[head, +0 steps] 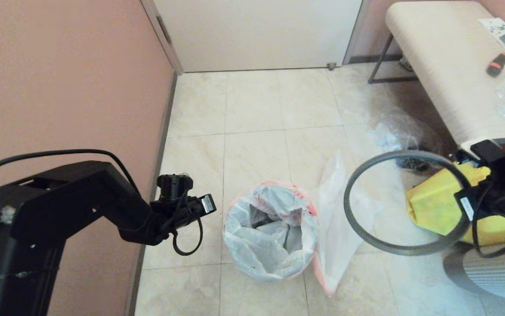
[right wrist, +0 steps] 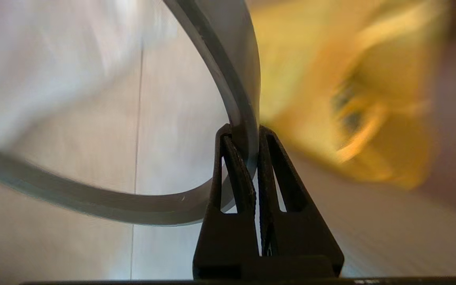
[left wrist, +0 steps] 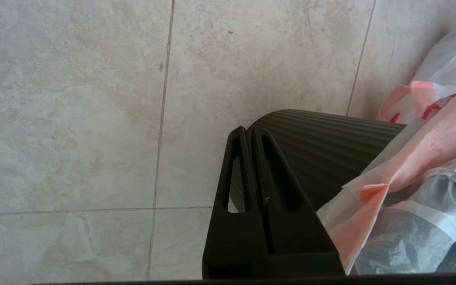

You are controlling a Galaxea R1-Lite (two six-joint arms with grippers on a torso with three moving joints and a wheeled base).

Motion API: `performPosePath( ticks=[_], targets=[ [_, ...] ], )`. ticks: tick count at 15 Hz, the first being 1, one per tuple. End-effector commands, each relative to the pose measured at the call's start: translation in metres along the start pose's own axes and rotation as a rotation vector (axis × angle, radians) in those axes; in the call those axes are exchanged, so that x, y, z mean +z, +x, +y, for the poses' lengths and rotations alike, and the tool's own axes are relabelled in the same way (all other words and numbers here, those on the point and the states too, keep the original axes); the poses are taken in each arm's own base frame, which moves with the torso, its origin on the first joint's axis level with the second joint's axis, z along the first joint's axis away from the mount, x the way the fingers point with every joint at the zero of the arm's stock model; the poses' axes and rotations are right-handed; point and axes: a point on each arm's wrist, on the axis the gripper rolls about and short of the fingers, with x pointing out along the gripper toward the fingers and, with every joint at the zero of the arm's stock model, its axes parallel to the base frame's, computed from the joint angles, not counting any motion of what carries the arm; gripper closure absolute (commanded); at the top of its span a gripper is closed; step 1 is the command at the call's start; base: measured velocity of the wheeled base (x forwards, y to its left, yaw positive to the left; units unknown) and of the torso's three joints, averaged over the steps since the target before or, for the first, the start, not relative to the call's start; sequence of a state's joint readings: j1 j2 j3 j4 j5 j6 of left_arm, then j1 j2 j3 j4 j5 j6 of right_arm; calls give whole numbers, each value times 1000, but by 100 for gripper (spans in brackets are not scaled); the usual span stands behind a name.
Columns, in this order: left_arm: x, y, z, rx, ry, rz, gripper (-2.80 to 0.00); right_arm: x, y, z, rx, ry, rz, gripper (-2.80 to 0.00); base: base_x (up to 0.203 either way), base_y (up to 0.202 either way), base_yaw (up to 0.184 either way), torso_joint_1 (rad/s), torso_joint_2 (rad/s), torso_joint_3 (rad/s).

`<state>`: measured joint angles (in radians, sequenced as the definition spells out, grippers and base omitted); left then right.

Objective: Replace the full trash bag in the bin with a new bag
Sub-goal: Place the trash can ring on the trash can

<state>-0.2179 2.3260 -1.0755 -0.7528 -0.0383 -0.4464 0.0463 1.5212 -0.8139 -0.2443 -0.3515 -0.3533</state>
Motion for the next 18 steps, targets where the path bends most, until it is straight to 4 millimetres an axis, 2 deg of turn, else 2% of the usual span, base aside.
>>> performPosePath(
  ticks=[1,4,6,7,10,13,16,18],
  targets=[
    [1,0,0,-2,-3,-5,0,25,-56,-17,-31,114,-205,0,0,0,0,0,0,0],
    [-1,1,-1,-4,1,1,0,61,-81,-12,104,384,-289,0,0,0,0,0,0,0],
    [-1,1,-1,-3,3,1,0,82,-92,-7,274,567,-227,0,0,0,0,0,0,0],
    [-1,1,0,-2,1,0,0,87,-88,0,363,609,-147,0,0,0,0,0,0,0],
    [-2,2,0,-2,1,2,0,90,-36,52,568,545,207,0,0,0,0,0,0,0],
    [1,2,1,1,-5,-5,0,79,15,113,654,329,552,0,0,0,0,0,0,0],
    [-5,5,-2,1,5,7,0,81,47,166,720,201,663,0,0,0,0,0,0,0],
    [-2,7,1,25,1,-13,0,79,63,197,738,174,692,0,0,0,0,0,0,0]
  ],
)
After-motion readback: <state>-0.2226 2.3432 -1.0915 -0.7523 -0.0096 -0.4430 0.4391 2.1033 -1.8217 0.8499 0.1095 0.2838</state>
